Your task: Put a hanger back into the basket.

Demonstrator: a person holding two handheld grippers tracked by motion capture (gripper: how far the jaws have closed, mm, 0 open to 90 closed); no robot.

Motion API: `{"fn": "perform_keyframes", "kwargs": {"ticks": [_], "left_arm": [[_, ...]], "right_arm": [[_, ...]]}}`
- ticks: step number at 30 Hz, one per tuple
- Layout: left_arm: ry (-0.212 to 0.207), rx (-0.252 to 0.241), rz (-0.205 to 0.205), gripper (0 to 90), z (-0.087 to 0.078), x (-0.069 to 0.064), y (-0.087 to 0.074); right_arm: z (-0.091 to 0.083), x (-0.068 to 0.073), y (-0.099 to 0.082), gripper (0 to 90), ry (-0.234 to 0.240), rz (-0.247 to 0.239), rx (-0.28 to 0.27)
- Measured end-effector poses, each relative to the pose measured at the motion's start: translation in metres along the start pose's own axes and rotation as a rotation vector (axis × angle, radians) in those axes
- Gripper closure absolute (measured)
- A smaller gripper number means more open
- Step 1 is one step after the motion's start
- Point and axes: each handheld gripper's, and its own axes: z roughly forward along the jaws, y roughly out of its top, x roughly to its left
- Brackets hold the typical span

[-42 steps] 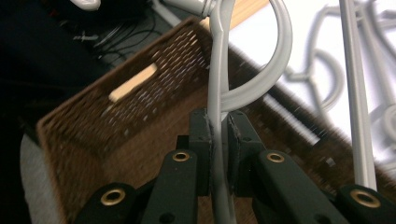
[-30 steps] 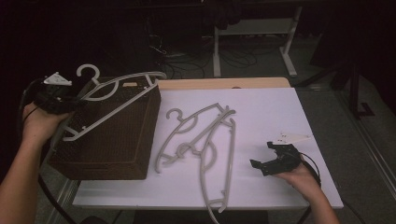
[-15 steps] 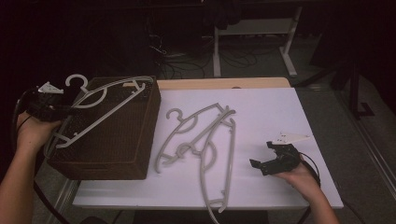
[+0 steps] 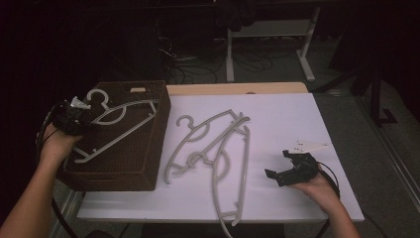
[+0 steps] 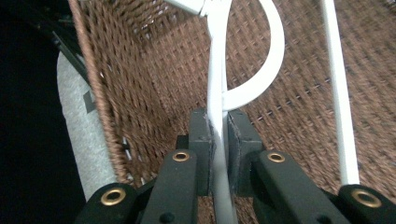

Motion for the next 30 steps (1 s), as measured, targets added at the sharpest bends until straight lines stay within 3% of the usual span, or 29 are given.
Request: {"fn": "perform_keyframes", "kwargs": {"ticks": [3, 5, 6, 11, 16, 23, 30], "left_arm": [[-0.031, 0.013, -0.010, 80.1, 0.006, 0.000, -0.006], [-0.021, 0.032, -0.011, 72.9, 0.008, -0.001, -0.007], [-0.026, 0.017, -0.013, 66.4, 0.007, -0.001, -0.007], [-0.057, -0.037, -0.032, 53.1, 0.000, 0.002, -0.006], [-0.133, -0.115, -0.068, 41.6, -0.010, 0.002, 0.000], [-0.277, -0.237, -0.104, 28.7, -0.023, -0.007, 0.013], [-0.379, -0.300, -0.118, 19.4, -0.031, -0.023, 0.028]], "right_arm": [[0.000, 0.000, 0.000, 0.0, 0.001, 0.000, -0.001], [0.000, 0.000, 0.000, 0.0, 0.002, -0.001, -0.001], [0.000, 0.000, 0.000, 0.0, 0.002, -0.001, -0.002], [0.000, 0.000, 0.001, 0.0, 0.003, -0.001, -0.002], [0.000, 0.001, 0.003, 0.0, 0.007, 0.001, -0.010], [-0.001, 0.001, 0.004, 0.0, 0.007, -0.001, -0.009], [0.000, -0.001, 0.005, 0.0, 0.013, -0.008, -0.011]]}}
